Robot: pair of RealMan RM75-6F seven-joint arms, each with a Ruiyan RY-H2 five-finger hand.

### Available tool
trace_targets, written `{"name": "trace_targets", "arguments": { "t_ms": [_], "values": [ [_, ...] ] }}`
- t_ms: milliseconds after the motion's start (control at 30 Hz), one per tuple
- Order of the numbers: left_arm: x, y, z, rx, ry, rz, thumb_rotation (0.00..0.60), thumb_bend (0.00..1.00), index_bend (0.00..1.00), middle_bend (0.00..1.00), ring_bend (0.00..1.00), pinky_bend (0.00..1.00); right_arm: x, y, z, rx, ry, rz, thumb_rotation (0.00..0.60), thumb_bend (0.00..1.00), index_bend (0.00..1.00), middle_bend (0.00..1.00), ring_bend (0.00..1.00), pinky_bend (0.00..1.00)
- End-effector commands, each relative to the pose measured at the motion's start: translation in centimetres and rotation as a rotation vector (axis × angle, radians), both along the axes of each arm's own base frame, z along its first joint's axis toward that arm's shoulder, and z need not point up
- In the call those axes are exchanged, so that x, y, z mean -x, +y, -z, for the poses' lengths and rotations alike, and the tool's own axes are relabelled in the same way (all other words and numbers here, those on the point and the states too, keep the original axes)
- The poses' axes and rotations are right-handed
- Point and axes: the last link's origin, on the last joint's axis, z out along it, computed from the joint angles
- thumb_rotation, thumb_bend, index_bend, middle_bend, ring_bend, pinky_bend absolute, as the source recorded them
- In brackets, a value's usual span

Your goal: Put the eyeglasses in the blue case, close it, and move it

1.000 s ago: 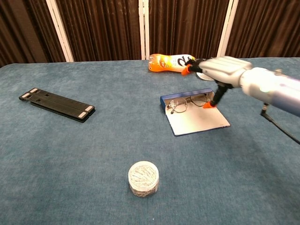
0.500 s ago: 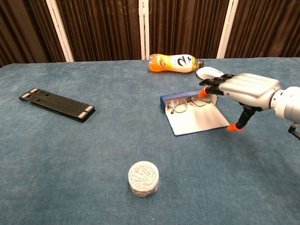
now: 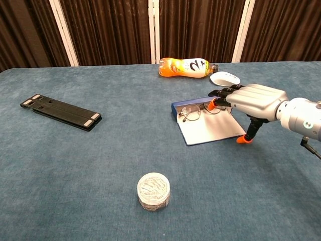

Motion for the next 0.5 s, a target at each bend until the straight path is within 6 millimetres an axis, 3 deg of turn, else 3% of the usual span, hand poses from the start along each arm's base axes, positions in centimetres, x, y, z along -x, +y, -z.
{"name": "trace_targets", "arguments": {
  "t_ms": [33,500],
  "values": [
    [0.03,0.01,0.01,-0.001,0.002,-0.002,0.6,0.0,0.0,0.0,0.0,0.0,-0.15,-0.29,0.18,0.002,-0.005,0.005,0.6,0.09,0.22,0.01,0.0,0.0],
    [0.16,0.14,0.08,-0.001,0.007,-0.008,0.6,0.0,0.0,0.0,0.0,0.0,-0.42,-0.71,1.05,-0.003,-0.008,0.011,0.6,0.09,0.23,0.02,0.0,0.0]
  ]
}}
